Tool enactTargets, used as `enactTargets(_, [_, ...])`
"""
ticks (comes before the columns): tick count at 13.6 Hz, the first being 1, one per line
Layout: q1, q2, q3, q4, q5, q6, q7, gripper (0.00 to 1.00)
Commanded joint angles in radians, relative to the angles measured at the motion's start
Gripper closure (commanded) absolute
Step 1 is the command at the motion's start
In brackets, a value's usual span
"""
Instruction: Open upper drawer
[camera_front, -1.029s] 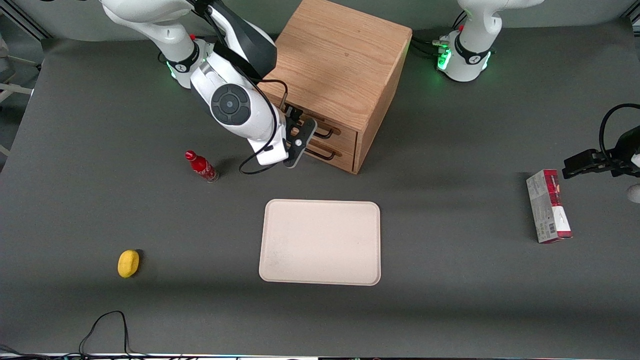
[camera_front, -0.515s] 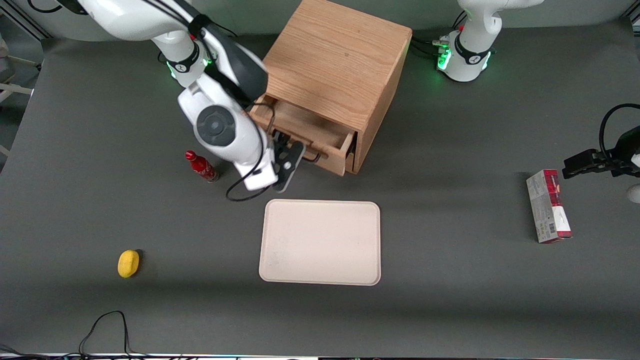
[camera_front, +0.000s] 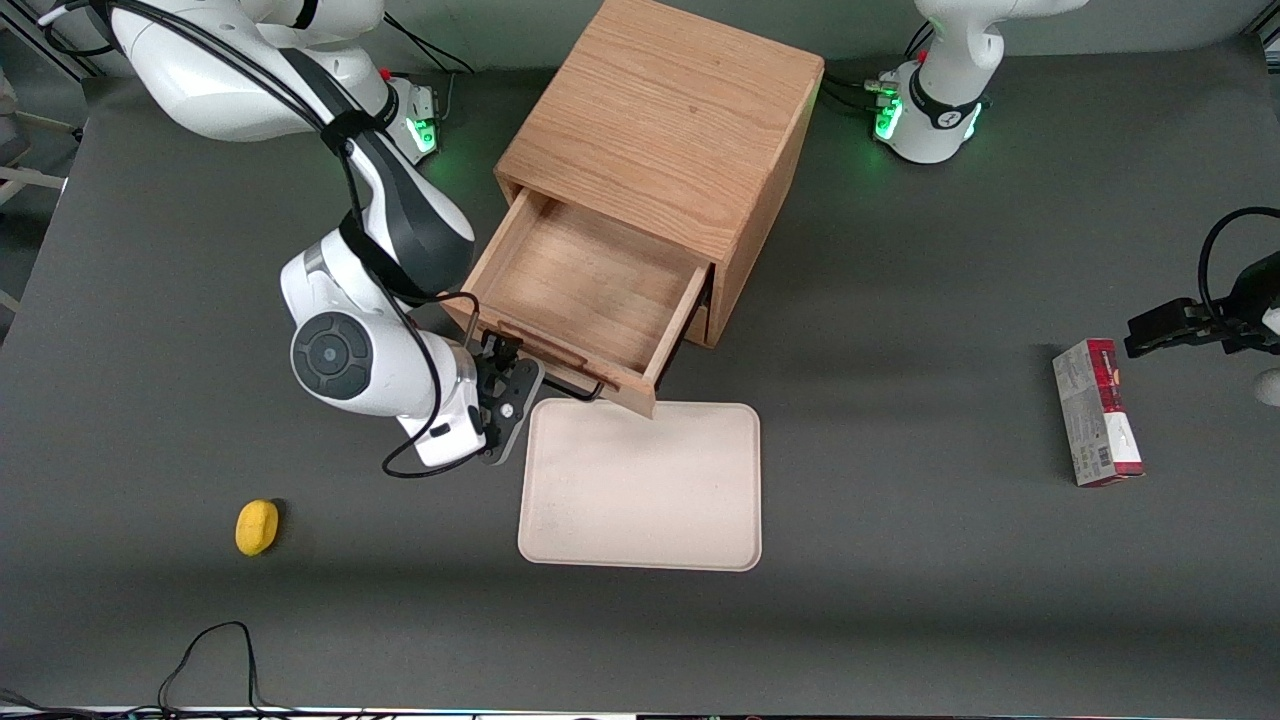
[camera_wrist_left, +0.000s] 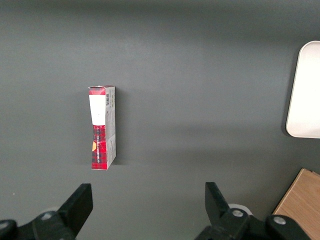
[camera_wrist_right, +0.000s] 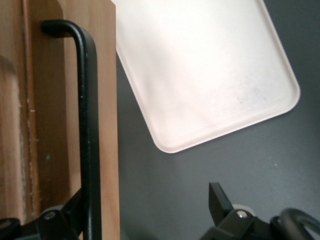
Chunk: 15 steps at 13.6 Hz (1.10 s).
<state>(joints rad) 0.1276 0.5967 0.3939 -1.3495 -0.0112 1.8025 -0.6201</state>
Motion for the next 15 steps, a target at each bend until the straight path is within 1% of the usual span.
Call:
enactTargets(1, [0.01,0.025,-0.02,0.072,-0.018,-0.026,-0.024,0.0])
enactTargets(2, [0.01,0.012,-0.021,0.073,-0.021,-0.028,-0.014,0.0])
enactTargets(3, [0.01,0.003,-0.021,0.081,-0.056,-0.028,-0.012,0.0])
enactTargets(4, [0.01,-0.012,-0.017,0.11,-0.111,-0.029,-0.012,0.0])
enactTargets(5, [0.012,-0.02,-0.013,0.15,-0.134,-0.034,-0.01,0.0])
enactTargets(7, [0.009,-0.073,-0.024,0.178,-0.128,-0.057,0.014,0.0])
enactTargets(8, [-0.002,-0.099,-0.045,0.182,-0.093,-0.058,0.02,0.0])
enactTargets(9, [-0.002,-0.147,-0.103,0.179,-0.043,-0.066,0.031,0.0])
enactTargets(10, [-0.002,-0.205,-0.166,0.161,-0.005,-0.128,0.045,0.0])
enactTargets(11, [0.0,-0.256,-0.214,0.108,0.02,-0.214,0.125,0.0])
enactTargets(13, [0.0,-0.406,-0.332,-0.061,0.107,-0.242,0.372,0.0])
enactTargets(14, [0.0,-0.493,-0.358,-0.174,0.118,-0.224,0.457,0.0])
enactTargets(15, [-0.002,-0.57,-0.371,-0.268,0.116,-0.212,0.541,0.0])
